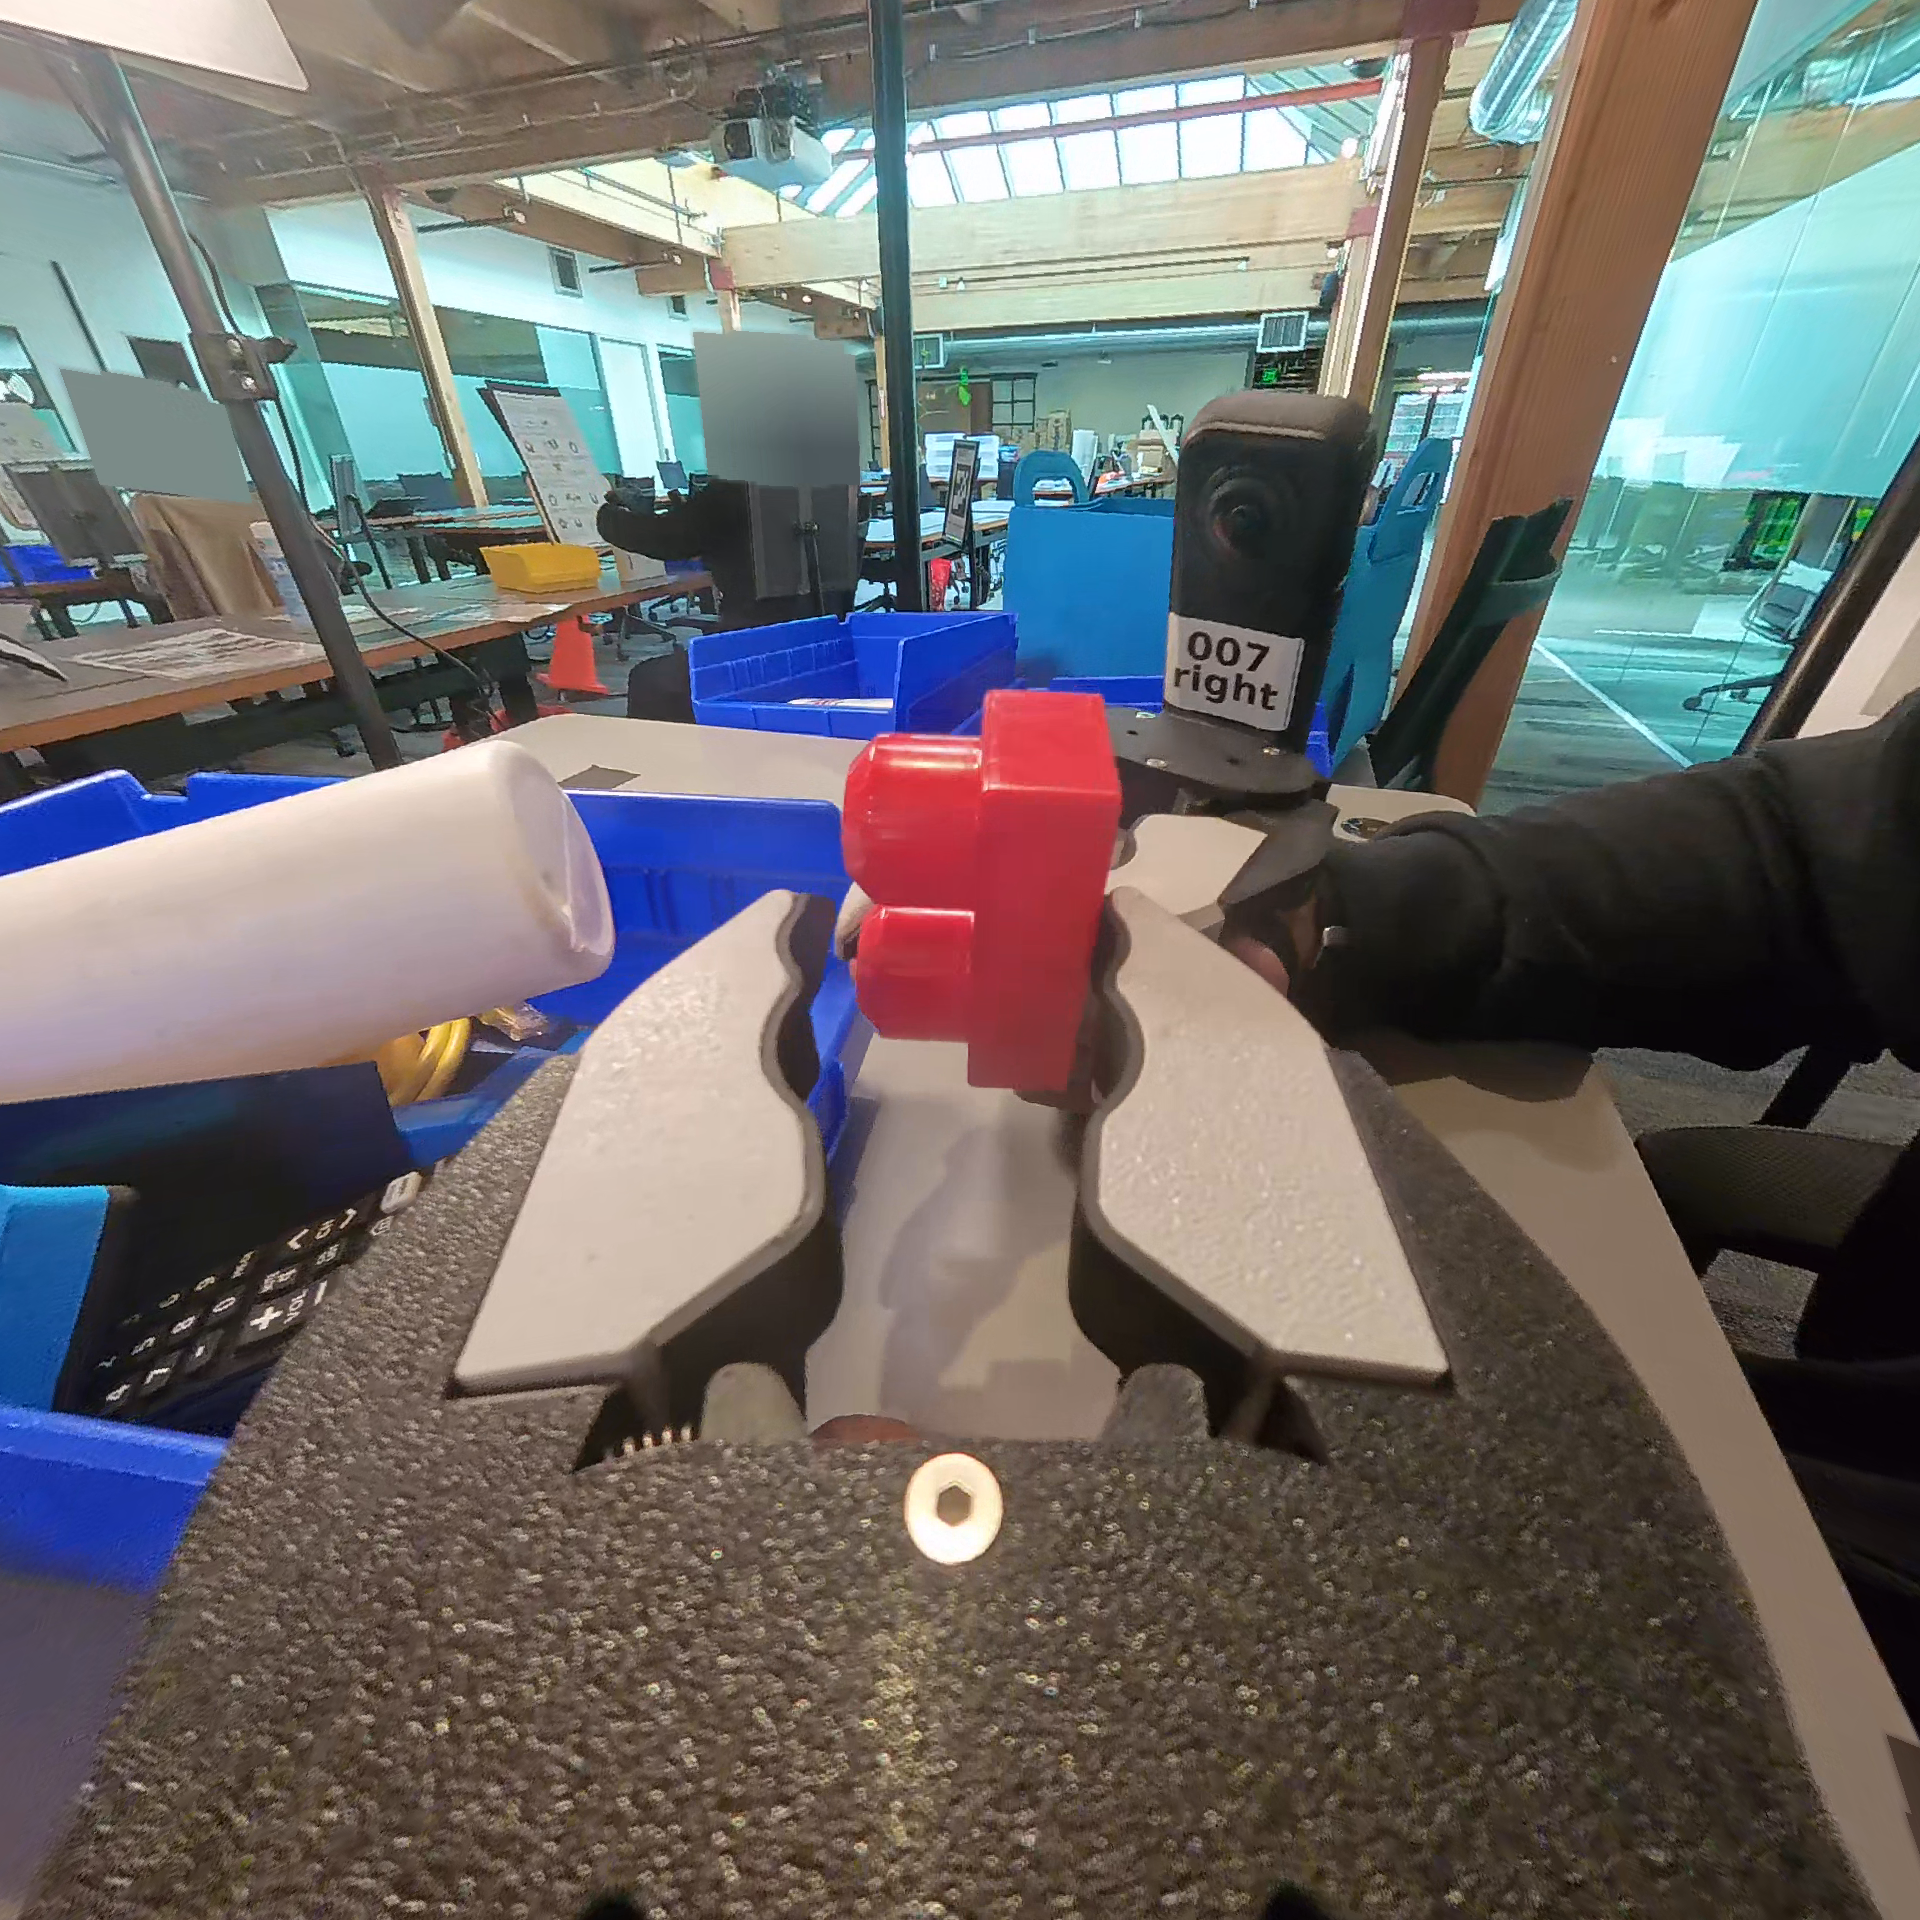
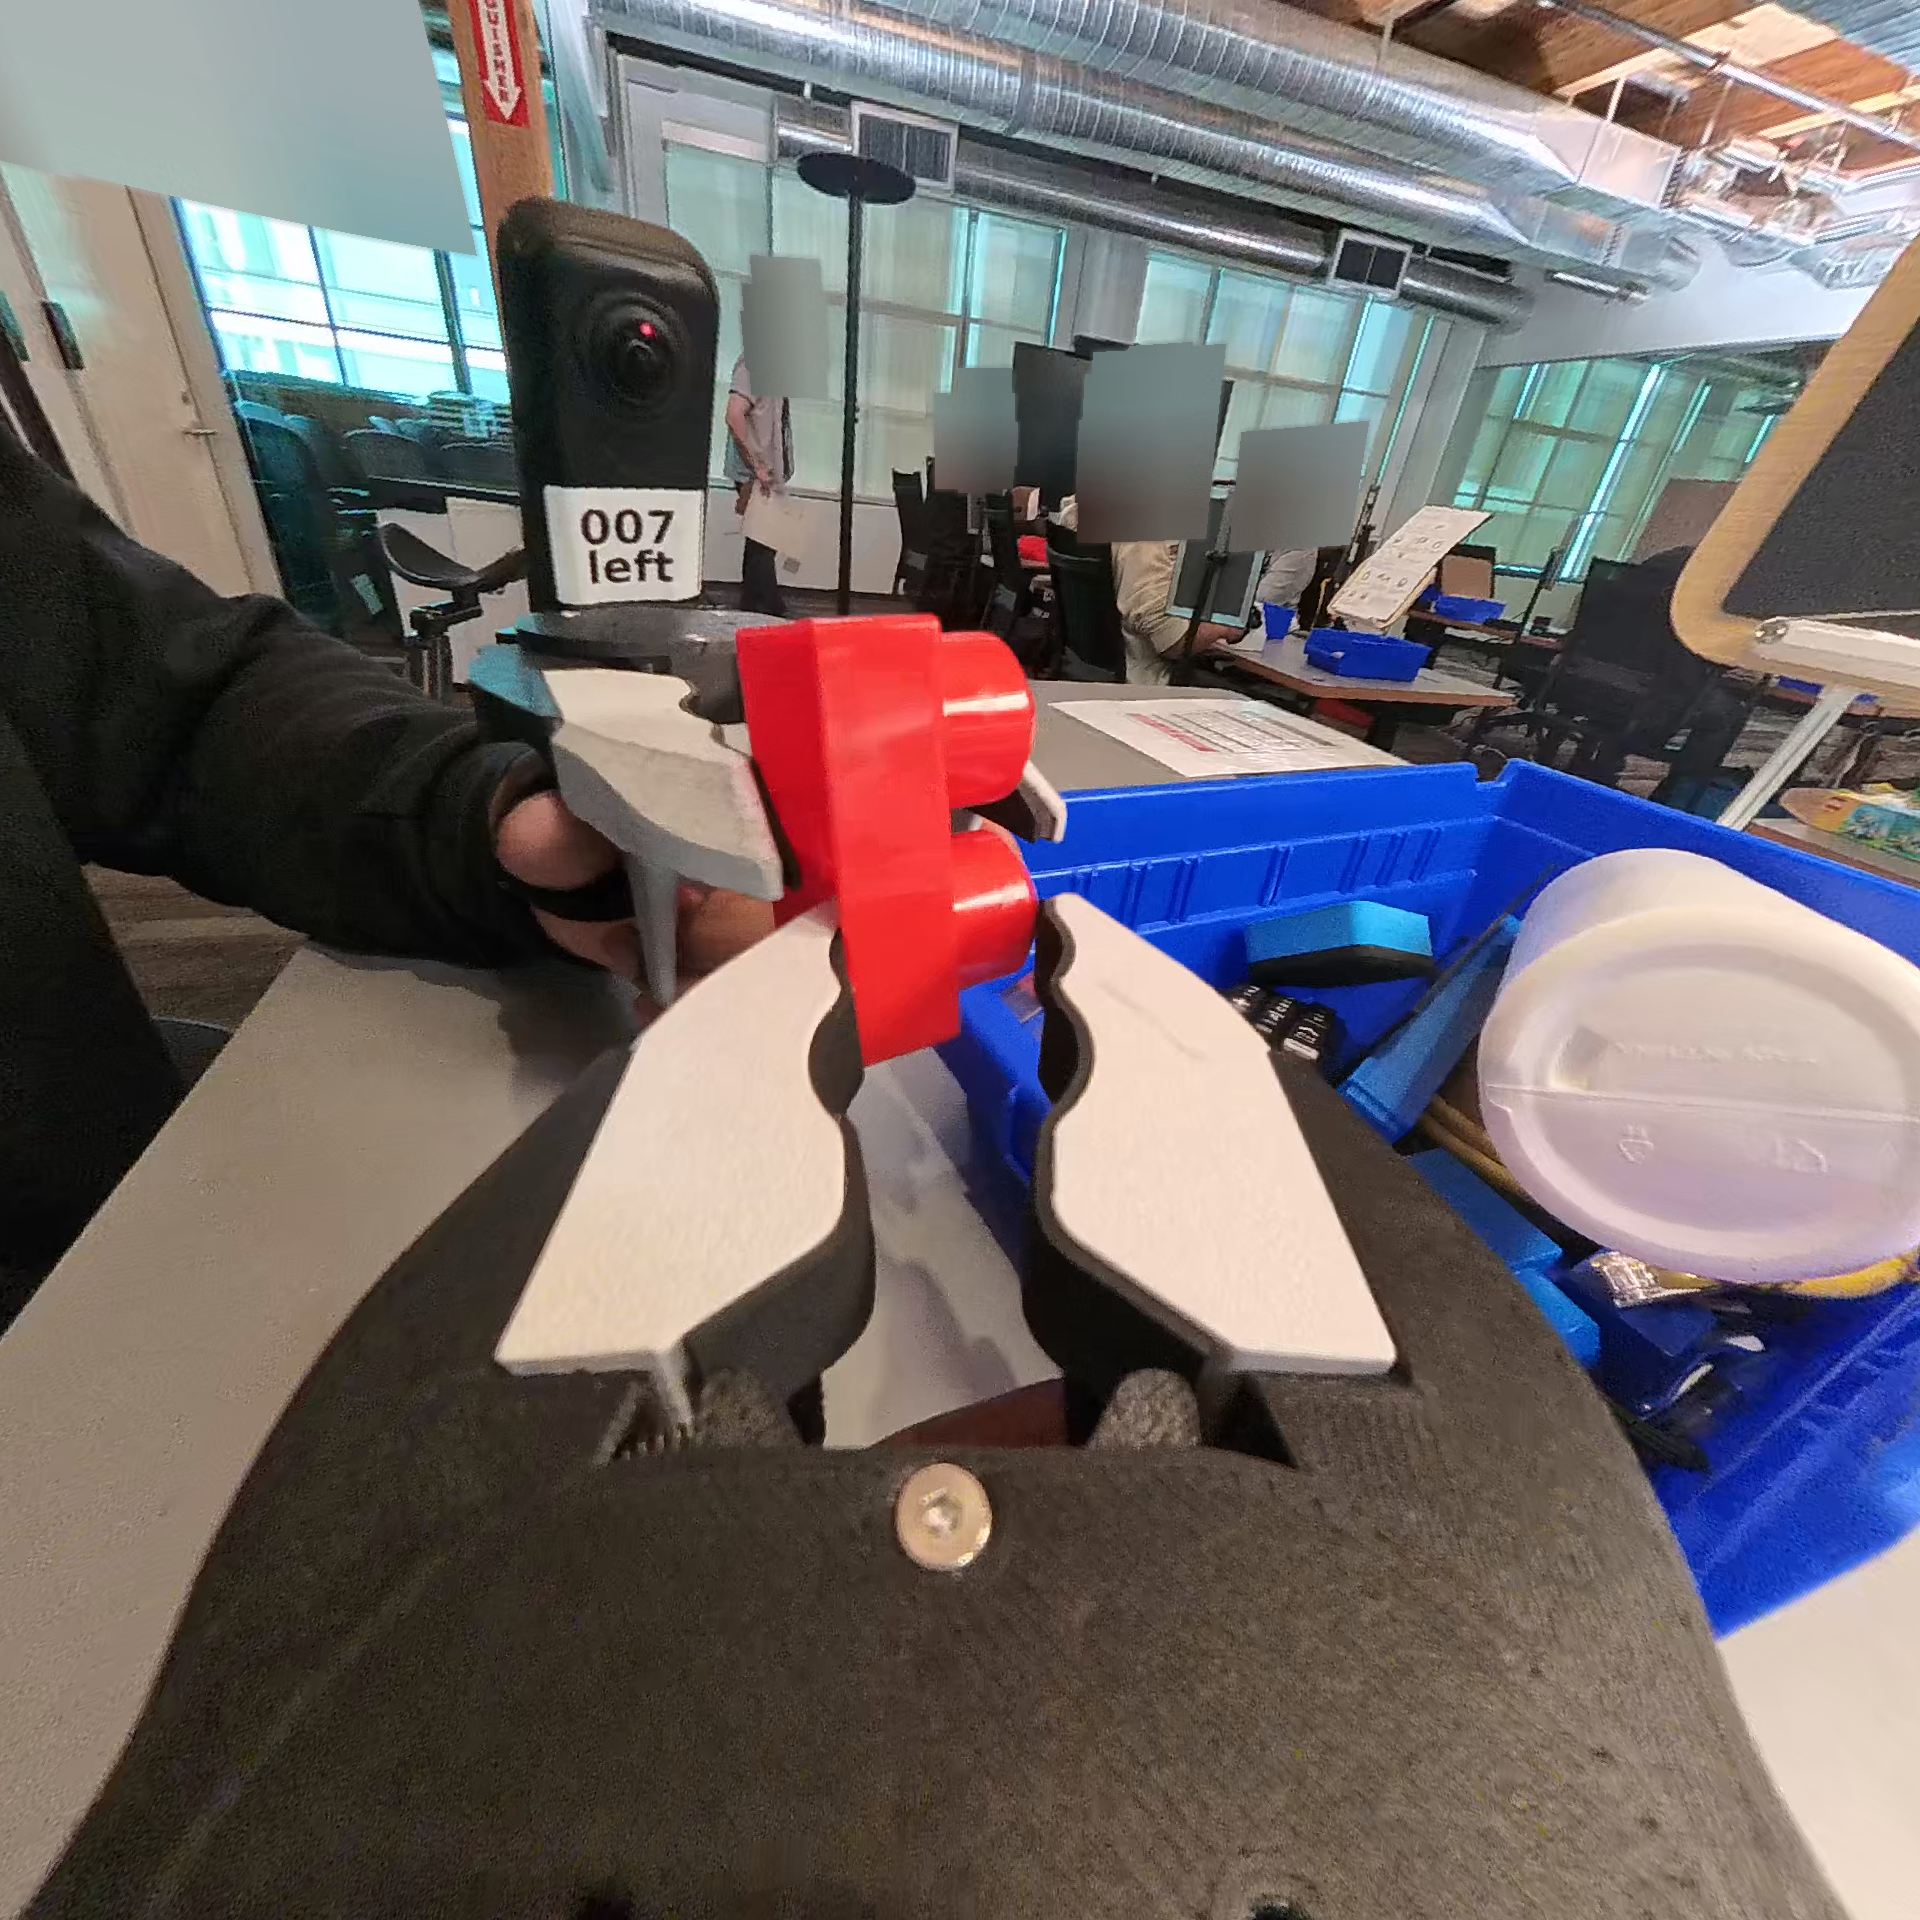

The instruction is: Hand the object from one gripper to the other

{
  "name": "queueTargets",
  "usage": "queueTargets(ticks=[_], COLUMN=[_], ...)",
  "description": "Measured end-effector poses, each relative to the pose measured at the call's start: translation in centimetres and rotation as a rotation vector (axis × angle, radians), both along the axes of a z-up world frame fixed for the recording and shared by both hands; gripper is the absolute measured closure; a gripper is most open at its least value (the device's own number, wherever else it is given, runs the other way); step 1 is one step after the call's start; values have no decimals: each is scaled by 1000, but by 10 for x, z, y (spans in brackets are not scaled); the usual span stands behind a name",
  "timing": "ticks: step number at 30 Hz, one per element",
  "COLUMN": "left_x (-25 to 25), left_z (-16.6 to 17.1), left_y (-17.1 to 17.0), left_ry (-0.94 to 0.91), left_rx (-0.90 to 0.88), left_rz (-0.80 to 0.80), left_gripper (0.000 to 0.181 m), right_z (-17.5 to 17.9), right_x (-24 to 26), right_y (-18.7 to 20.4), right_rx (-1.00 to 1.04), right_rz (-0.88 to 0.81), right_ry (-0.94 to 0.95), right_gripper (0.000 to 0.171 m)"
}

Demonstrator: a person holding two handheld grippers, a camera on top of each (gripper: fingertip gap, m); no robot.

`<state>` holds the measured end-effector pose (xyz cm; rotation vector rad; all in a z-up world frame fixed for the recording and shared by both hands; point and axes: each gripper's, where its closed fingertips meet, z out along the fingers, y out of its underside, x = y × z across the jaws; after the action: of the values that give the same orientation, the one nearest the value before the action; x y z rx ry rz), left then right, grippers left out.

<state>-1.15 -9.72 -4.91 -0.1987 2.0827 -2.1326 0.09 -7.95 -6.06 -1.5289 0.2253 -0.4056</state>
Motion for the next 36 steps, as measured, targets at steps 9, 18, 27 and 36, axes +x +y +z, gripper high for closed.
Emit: queueTargets(ticks=[9, 18, 27, 36], left_x=[0, 17, 35, 39], left_z=[-2, -6, -2, -2], left_y=[0, 7, 19, 23], left_ry=[3, -7, -93, -183], left_rx=[25, 55, 93, 138], left_rz=[17, 133, 289, 372], left_gripper=[137, 137, 137, 137], right_z=[-7, -4, -1, 8], right_x=[1, 6, 7, 12], right_y=[7, 3, 0, 3], right_rx=[-57, -58, -270, -484], right_rz=[-6, -54, -274, -510], right_ry=[10, -38, -519, -1120], right_gripper=[143, 131, 120, 105])
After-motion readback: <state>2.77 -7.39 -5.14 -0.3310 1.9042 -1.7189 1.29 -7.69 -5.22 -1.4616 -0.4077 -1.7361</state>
